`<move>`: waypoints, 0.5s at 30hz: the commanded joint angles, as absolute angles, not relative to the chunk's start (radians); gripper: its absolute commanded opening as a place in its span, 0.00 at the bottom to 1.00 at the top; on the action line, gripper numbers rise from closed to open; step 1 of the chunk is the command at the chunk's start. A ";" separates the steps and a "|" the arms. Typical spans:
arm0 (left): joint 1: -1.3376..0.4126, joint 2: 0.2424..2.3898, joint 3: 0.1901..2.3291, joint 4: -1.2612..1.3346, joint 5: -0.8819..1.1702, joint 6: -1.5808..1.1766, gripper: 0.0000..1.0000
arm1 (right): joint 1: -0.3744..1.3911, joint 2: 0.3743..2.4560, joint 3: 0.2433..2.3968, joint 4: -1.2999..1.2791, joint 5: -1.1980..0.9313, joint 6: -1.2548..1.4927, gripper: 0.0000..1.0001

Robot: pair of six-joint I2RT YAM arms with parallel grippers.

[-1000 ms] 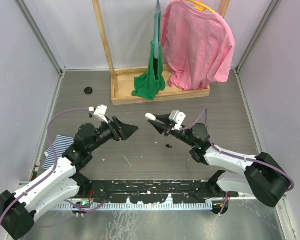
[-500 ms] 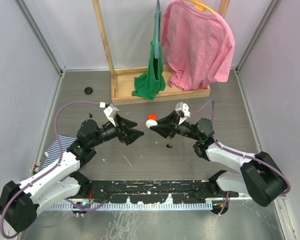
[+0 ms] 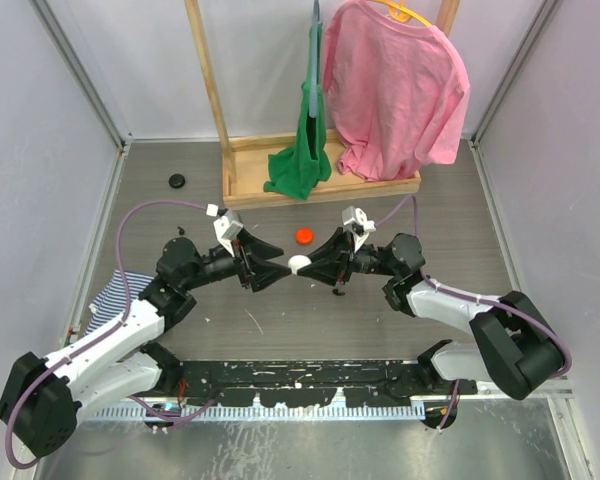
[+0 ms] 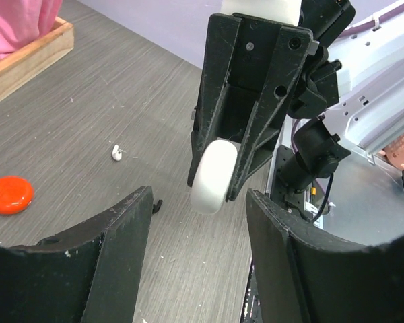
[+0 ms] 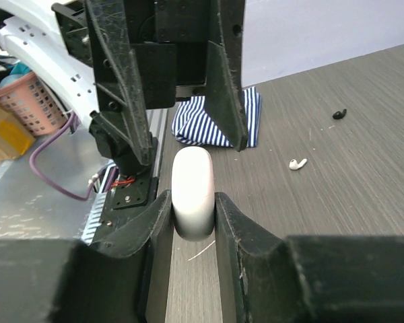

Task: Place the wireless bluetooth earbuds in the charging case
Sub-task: Open the charging case.

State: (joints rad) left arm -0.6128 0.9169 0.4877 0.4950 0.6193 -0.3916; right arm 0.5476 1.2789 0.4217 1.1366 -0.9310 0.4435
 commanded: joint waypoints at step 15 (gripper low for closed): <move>-0.607 1.025 0.490 0.642 0.702 -0.432 0.54 | 0.558 1.320 0.483 1.226 -1.037 0.449 0.18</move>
State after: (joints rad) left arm -0.6128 1.0153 0.4828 0.5598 0.6781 -0.4149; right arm 0.5488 1.3193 0.4362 1.1450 -1.0161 0.4446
